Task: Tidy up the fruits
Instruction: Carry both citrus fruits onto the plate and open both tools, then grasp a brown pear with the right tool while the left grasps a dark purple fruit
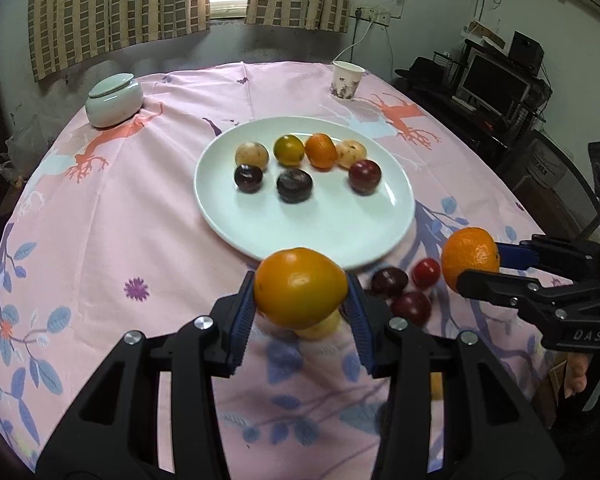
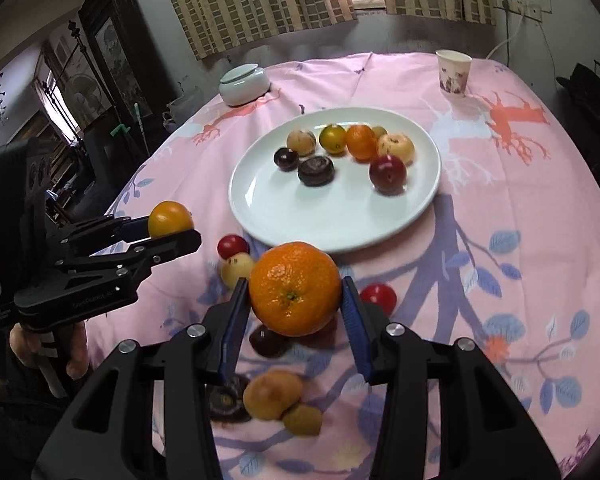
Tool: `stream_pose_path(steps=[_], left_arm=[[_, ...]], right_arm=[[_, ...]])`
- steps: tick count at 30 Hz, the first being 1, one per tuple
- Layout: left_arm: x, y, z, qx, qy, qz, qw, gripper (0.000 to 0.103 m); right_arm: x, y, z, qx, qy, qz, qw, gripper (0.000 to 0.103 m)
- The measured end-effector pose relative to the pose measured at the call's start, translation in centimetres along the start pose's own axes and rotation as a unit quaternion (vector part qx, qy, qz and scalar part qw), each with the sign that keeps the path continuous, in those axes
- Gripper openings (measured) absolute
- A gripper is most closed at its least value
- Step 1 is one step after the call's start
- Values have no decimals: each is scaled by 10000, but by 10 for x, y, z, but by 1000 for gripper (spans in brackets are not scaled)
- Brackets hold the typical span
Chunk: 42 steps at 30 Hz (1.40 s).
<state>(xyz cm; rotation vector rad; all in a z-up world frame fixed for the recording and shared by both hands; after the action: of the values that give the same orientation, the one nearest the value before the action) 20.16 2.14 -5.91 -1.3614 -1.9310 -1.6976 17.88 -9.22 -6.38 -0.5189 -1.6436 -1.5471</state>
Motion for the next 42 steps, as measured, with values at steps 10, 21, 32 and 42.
stream_pose_path(steps=[10, 21, 32, 42], left_arm=[[-72, 68, 73, 506, 191, 311, 9981, 44], [-81, 77, 82, 728, 141, 218, 9970, 75], [24, 34, 21, 292, -36, -734, 9969, 95], [15, -82, 5, 432, -227, -119, 9987, 96]], right_arm=[[-100, 83, 0, 481, -558, 134, 9972, 46], [-125, 101, -8, 674, -972, 6, 9930, 61], [5, 51, -26, 237, -728, -861, 9933, 99], [17, -74, -14, -152, -336, -157, 9992, 99]])
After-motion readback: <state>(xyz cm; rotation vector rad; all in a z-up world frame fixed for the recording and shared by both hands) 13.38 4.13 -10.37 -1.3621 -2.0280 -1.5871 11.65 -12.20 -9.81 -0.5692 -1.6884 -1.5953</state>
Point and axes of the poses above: each gripper's, at about its wrist camera, not at the fingertips, and x roughly against the way its jaws point, z to its left, y to its top, the point moved 10 cm from there along -x, roughly the way its jaws point, and after that the axes turned 15 degrees about -y, right-handed, at the moved point
